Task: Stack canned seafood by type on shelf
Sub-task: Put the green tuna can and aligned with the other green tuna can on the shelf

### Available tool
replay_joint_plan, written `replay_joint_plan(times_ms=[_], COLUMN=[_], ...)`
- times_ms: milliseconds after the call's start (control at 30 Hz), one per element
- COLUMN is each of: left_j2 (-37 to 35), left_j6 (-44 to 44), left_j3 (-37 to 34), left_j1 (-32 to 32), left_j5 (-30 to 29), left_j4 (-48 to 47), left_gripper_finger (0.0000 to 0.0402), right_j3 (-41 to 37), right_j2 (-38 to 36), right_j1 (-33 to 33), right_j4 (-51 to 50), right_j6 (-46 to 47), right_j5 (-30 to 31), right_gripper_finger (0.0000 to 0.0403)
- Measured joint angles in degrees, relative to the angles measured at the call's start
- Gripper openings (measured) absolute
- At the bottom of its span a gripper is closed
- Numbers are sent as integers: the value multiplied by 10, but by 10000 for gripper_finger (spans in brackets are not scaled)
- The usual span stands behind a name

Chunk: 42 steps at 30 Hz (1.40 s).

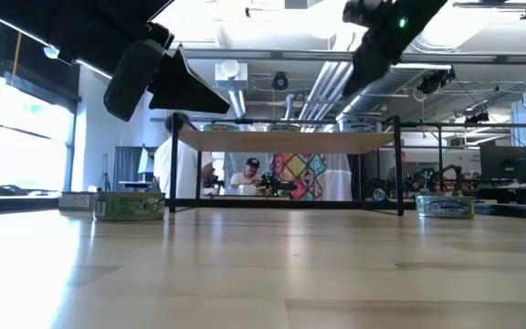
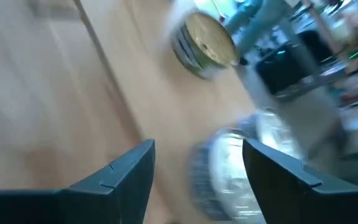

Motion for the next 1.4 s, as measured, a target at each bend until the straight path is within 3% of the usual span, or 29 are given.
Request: replay_joint_plan(times_ms=[100, 233, 333, 500, 700, 833, 1067, 1167, 1267, 1400], left_j2=[0, 0, -18, -108, -197, -194, -115, -66, -29, -38], left_j6=[-2, -40, -67, -173, -480, -579, -527, -481, -414, -317], left_j3=[0, 0, 0, 0, 0, 0, 0, 1, -1, 35], left_j1=[-1, -5, -13, -21, 31, 67, 106, 116, 118, 101], left_j5=[0, 1, 2, 9, 115, 174, 263, 294, 374, 416], left_j4=[4, -2, -60, -252, -574, -659, -528, -423, -287, -150], left_gripper_finger=[0, 0, 0, 0, 0, 0, 0, 0, 0, 0], right_j3=[-22, -106, -164, -225, -233, -217, -195, -194, -194, -194], right_j2=[0, 16, 33, 87, 179, 232, 257, 256, 256, 256], right_j1=[58, 160, 234, 327, 365, 357, 330, 325, 324, 324], right_j4=[37, 151, 239, 378, 507, 556, 561, 562, 563, 565], right_j6=[92, 139, 184, 254, 276, 236, 186, 179, 176, 180], right_j5=[-37, -79, -88, -70, 29, 57, 34, 29, 28, 28], right_gripper_finger=[227, 226, 226, 226, 226, 226, 226, 226, 226, 226])
